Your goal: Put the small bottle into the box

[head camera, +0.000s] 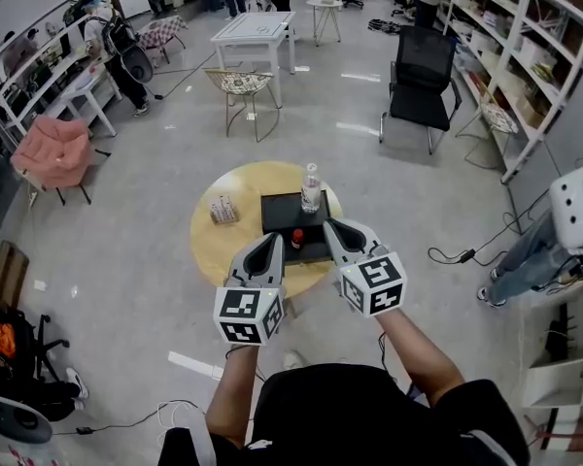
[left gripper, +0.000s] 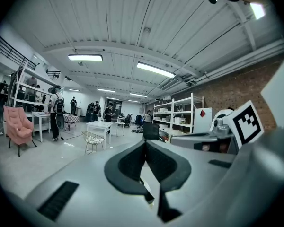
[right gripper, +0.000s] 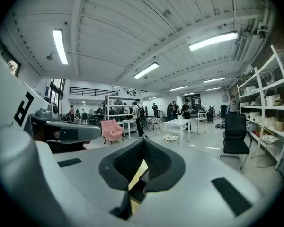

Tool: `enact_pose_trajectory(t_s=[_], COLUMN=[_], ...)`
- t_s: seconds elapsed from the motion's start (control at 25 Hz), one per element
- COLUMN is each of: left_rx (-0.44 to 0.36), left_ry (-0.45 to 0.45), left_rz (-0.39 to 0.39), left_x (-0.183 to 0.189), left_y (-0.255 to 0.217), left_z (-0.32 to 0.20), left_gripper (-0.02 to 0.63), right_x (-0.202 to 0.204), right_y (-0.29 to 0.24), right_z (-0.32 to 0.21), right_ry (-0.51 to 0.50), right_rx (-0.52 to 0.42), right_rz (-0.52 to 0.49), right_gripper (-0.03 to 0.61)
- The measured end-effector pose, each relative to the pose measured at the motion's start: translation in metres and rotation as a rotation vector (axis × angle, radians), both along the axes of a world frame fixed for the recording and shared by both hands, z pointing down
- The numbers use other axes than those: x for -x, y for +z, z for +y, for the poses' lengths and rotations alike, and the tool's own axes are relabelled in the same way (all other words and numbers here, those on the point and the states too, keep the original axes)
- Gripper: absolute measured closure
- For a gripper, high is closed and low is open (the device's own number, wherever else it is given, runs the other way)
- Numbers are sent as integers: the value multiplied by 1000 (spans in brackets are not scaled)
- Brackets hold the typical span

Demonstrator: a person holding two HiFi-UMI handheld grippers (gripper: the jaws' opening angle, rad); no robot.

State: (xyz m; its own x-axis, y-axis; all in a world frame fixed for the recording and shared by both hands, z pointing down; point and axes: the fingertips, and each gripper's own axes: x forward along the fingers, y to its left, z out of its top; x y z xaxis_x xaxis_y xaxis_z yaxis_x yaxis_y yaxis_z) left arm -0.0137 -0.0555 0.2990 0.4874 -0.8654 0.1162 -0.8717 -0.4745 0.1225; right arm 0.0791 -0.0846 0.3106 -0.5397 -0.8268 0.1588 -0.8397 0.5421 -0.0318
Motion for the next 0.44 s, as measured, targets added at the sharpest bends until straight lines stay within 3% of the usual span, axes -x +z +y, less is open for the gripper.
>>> enact_pose_trajectory(t_s=[0.44], left_rx=[2], left_ry=[-23], left_rz=[-5], left_x=[0], left_y=[-2], left_z=[3], left_gripper=[603], right_x=[-3], right_y=[1], right_z=[-1], right_ry=[-11], right_rx=[-8], right_rz=[24], right_gripper=[577])
